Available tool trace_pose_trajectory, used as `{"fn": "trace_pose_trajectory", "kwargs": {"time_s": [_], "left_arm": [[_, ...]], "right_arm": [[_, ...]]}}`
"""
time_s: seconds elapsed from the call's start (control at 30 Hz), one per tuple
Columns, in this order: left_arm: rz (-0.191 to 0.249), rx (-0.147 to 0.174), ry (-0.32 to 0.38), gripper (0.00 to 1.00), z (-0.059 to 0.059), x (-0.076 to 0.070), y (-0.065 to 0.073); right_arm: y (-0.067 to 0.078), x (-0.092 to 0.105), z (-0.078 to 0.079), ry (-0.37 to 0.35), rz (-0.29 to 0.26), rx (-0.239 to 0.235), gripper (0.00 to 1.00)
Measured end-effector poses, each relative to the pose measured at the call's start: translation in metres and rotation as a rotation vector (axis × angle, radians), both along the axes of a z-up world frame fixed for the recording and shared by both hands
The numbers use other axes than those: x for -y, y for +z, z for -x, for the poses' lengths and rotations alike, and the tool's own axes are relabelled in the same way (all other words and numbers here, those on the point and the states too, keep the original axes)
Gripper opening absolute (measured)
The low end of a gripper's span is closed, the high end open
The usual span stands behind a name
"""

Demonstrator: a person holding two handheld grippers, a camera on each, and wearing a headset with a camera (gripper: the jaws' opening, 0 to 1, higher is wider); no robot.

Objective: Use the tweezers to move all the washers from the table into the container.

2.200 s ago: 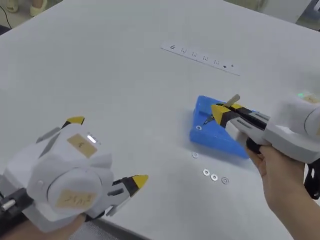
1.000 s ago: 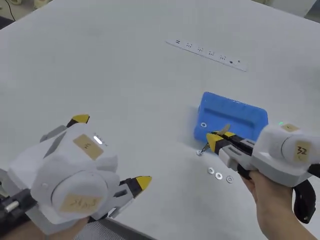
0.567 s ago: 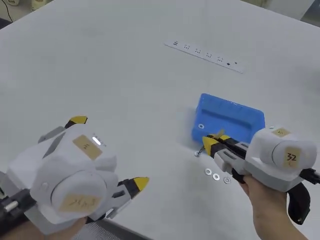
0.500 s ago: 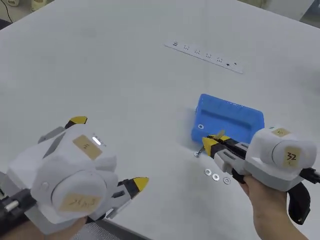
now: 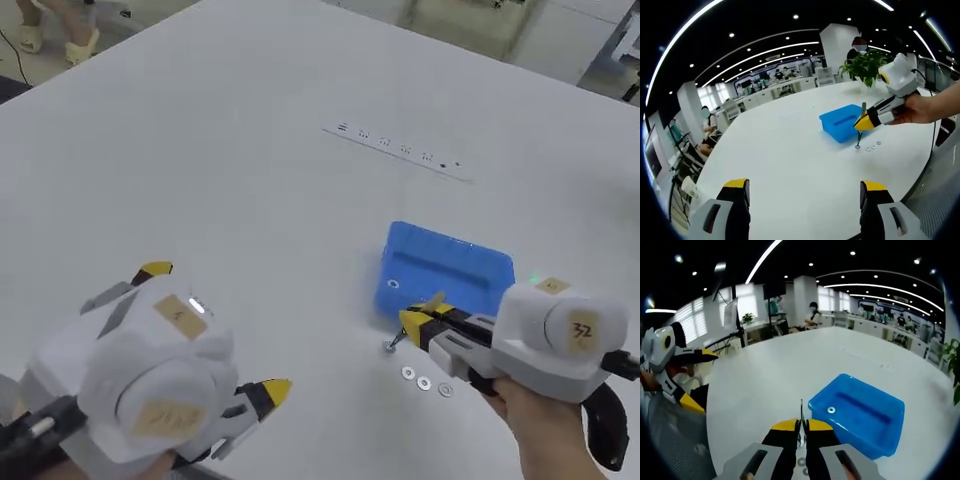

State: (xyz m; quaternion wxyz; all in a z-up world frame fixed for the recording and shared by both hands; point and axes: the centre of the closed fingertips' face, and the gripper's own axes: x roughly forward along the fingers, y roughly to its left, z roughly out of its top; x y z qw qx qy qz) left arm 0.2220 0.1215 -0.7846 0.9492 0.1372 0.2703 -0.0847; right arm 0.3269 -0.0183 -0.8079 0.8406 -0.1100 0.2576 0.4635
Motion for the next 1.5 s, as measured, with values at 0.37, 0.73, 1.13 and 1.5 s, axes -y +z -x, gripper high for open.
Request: {"fn": "trace_pose_trajectory", "kwargs": {"time_s": [0.37, 0.73, 1.13, 1.5], "left_arm": [[-0.003, -0.01, -0.016, 0.93, 0.001, 0.002, -0.002], [0.014, -0.002, 0.0, 0.92, 0.001, -0.001, -0.001], [0.011, -0.013, -0.01, 0.91, 0.001, 0.001, -0.002], [0.006, -0.026, -0.013, 0.91, 0.002, 0.002, -0.005]], "right_arm": [[0.028, 0.005, -0.005, -0.017, -0.013, 0.03, 0.01], [0.054, 0.01, -0.023, -0.049, -0.016, 0.08, 0.01], [0.045, 0.009, -0.06, -0.115, 0.024, 0.109, 0.01], [0.011, -0.003, -0.07, -0.106, 0.091, 0.066, 0.01]]}}
